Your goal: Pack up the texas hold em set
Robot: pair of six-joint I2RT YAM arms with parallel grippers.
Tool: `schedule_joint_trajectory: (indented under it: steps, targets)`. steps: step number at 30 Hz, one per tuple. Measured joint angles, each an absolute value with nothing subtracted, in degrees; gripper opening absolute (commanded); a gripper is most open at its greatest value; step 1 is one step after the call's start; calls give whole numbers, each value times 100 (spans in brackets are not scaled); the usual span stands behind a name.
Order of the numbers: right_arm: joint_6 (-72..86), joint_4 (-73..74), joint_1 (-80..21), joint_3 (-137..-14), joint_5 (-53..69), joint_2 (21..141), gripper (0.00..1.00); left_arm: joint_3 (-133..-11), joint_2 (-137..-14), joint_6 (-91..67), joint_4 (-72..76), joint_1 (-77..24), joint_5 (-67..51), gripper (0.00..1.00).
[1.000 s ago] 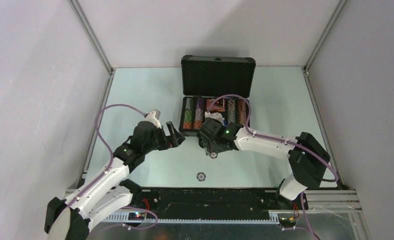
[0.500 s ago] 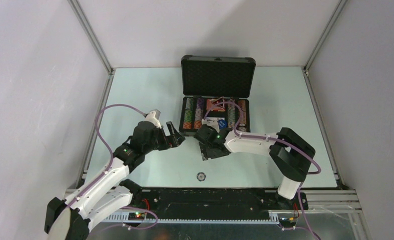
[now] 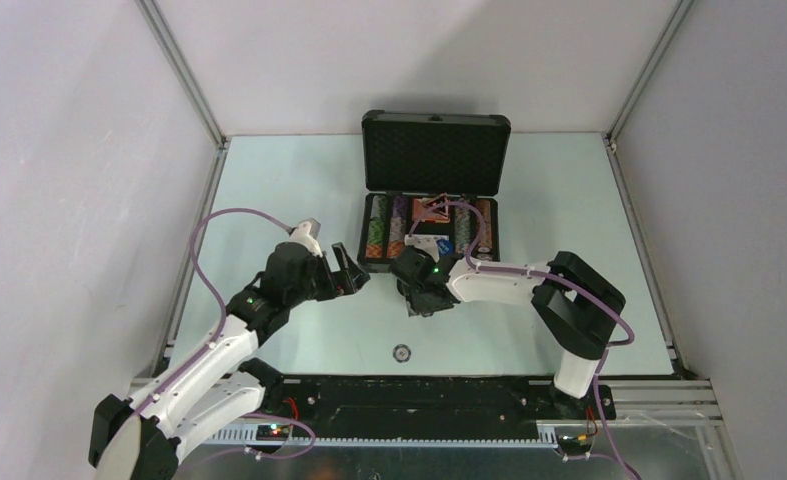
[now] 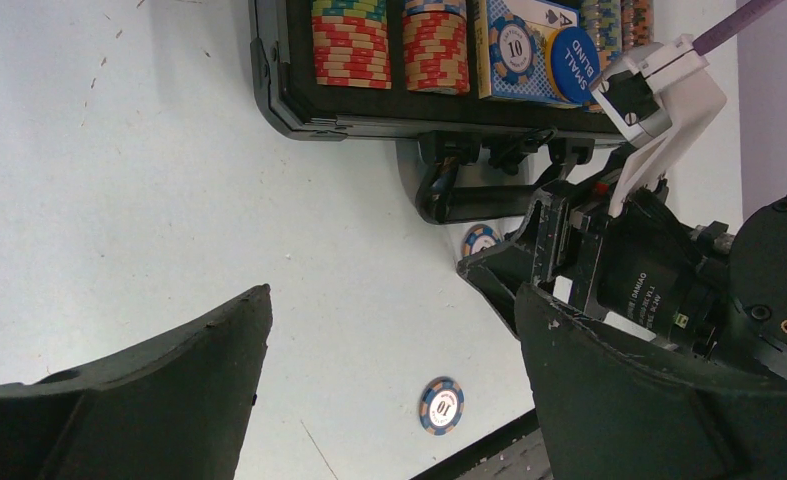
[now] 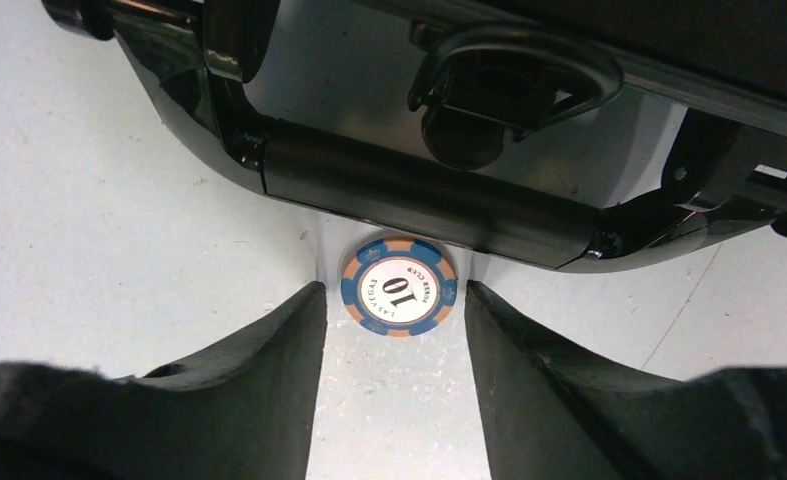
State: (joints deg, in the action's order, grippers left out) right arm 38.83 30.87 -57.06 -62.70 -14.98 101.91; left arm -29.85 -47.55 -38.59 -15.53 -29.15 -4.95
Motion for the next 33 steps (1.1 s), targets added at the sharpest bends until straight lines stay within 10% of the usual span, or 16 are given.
schedule_joint_trajectory:
  steps: [33]
  targets:
    - [3750, 3157, -5704, -6267, -1516, 9929, 42, -2978, -4757, -3861, -1551, -2915, -519, 96]
